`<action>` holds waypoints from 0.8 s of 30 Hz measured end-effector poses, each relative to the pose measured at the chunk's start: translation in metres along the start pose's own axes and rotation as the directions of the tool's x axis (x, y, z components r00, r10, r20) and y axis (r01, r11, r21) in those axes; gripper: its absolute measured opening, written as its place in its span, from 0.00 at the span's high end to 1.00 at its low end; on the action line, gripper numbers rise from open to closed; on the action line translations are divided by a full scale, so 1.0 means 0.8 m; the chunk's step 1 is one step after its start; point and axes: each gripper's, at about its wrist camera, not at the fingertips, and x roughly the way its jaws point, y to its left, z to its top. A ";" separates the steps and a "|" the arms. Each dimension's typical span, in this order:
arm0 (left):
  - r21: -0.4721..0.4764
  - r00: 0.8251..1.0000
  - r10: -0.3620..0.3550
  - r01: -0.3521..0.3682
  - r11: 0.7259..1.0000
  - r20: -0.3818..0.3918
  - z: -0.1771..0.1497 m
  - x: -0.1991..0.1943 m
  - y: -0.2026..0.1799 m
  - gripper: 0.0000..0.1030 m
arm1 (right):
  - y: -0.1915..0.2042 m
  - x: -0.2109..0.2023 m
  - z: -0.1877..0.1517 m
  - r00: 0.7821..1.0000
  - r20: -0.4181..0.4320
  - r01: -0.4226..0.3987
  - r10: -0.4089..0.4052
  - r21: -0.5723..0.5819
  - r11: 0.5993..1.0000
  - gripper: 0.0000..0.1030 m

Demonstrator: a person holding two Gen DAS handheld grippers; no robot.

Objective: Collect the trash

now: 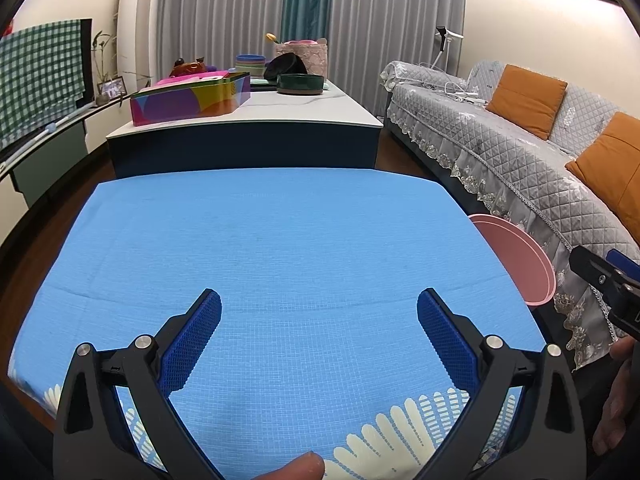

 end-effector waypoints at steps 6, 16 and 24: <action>-0.005 1.000 0.004 -0.004 1.000 0.002 0.001 0.001 0.002 0.08 | 0.003 0.003 -0.001 1.000 -0.010 0.001 -0.001 -0.011 1.000 0.05; 0.001 1.000 0.012 -0.012 1.000 0.001 0.001 0.002 0.001 0.08 | 0.000 0.003 -0.003 1.000 -0.002 0.006 -0.006 -0.010 1.000 0.05; -0.010 1.000 0.015 -0.015 1.000 -0.004 -0.013 -0.009 -0.001 0.08 | -0.001 0.002 -0.003 1.000 -0.003 0.000 0.000 -0.011 1.000 0.05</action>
